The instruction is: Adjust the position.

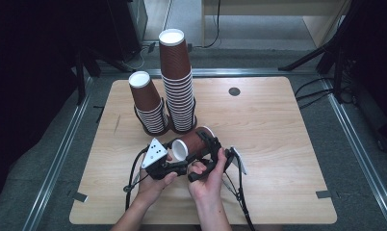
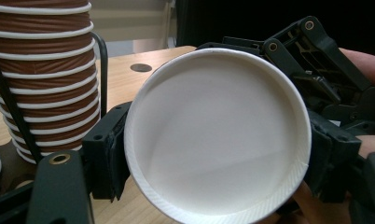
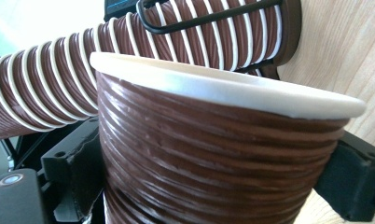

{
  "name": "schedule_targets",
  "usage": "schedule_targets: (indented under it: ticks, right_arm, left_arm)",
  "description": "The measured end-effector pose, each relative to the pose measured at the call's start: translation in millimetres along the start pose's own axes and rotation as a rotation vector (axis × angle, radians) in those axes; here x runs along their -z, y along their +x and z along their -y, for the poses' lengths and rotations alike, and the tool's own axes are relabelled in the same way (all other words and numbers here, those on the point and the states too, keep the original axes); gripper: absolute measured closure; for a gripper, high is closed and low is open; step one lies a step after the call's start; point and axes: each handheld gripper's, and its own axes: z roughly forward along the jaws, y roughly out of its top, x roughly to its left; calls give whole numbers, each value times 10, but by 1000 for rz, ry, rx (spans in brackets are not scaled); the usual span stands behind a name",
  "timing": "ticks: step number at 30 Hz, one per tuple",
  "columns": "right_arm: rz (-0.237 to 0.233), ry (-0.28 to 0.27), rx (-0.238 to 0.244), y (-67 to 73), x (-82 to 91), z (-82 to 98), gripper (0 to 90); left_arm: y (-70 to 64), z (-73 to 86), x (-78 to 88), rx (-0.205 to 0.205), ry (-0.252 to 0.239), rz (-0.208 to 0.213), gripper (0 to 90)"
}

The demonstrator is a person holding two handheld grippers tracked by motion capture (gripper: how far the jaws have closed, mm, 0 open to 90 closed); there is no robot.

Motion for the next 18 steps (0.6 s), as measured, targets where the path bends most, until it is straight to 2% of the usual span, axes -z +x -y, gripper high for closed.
schedule_targets:
  ticks: [4,7,12,14,17,18]
  right_arm:
    - [-4,0,14,0,2,-7,101]
    - [-14,-21,26,9,14,-21,104]
    - [-15,-107,85,96,81,-68,107]
    - [-18,-143,126,148,106,-91,107]
    - [-9,-208,240,238,147,-132,108]
    - [-7,-217,265,264,157,-138,109]
  left_arm:
    - [20,2,6,27,1,17,210]
    - [33,-12,16,46,10,15,106]
    - [74,-44,91,58,-17,19,42]
    - [95,-50,111,60,-17,18,38]
    - [135,-47,122,72,-13,9,38]
    - [152,-44,125,75,-12,4,38]
